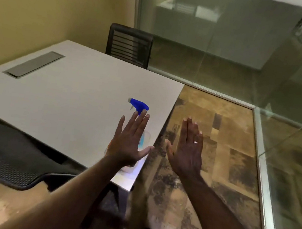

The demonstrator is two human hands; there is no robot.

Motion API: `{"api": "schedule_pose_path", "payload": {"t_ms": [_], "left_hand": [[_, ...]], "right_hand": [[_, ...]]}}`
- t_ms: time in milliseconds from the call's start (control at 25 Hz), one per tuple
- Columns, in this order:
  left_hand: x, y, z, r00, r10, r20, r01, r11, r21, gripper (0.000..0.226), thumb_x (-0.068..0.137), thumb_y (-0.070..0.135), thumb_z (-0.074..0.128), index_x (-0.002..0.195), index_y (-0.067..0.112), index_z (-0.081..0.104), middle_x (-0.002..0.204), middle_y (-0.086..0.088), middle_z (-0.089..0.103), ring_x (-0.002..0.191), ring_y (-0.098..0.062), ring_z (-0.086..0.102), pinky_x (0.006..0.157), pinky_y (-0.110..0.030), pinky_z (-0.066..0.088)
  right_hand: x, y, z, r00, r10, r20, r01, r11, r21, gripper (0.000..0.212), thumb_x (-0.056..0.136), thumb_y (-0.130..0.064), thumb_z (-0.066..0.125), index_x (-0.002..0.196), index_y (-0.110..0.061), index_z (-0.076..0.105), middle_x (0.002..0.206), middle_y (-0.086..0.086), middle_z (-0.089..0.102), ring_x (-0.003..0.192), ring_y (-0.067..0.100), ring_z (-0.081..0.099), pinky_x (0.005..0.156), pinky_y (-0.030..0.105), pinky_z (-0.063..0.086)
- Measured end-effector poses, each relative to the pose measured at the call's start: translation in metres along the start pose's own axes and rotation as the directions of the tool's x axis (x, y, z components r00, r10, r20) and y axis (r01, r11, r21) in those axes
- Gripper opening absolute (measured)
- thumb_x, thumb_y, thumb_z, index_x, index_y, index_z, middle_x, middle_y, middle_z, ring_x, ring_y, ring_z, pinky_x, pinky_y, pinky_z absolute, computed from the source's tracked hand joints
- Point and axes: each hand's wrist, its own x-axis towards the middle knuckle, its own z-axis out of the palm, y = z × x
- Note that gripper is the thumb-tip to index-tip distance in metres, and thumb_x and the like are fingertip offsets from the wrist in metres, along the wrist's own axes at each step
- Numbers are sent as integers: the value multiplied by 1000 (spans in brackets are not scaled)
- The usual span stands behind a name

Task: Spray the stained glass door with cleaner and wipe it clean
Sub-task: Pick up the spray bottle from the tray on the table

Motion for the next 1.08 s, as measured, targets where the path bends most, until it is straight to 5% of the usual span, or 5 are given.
{"api": "schedule_pose_path", "payload": {"t_ms": [360,560,760,960,1080], "left_hand": [[7,-38,56,947,-253,198,252,967,29,99,79,84,4,157,23,1,164,6,-6,152,-17,-4,124,-52,6],[30,-49,94,871,-404,279,439,895,-74,95,85,76,38,157,24,5,167,4,9,154,-20,12,124,-47,12],[62,-53,120,805,-480,348,555,818,-154,96,81,81,33,156,25,12,165,4,20,151,-21,22,123,-47,21],[81,-38,129,780,-563,272,625,681,-382,53,87,47,57,134,25,45,127,1,62,116,-21,59,103,-46,48],[86,-29,128,747,-616,251,657,625,-421,32,97,38,52,125,21,52,115,1,66,108,-20,63,99,-41,51]], "right_hand": [[70,-9,94,980,-108,166,54,953,299,86,88,-47,59,152,-23,7,161,1,13,145,24,22,110,41,23],[105,-9,144,953,-153,262,19,892,451,81,86,-46,62,150,-20,20,159,2,23,143,23,28,106,31,26],[123,-17,179,856,-240,457,-149,732,664,83,84,-39,70,148,-21,19,154,1,29,138,16,34,106,30,38],[128,-35,191,848,-211,487,-303,560,771,58,84,-34,72,132,-24,42,121,-7,56,106,6,55,85,8,43],[127,-43,192,856,-118,503,-335,614,715,37,89,-29,66,122,-15,54,105,-6,62,96,8,59,81,10,46]]}}
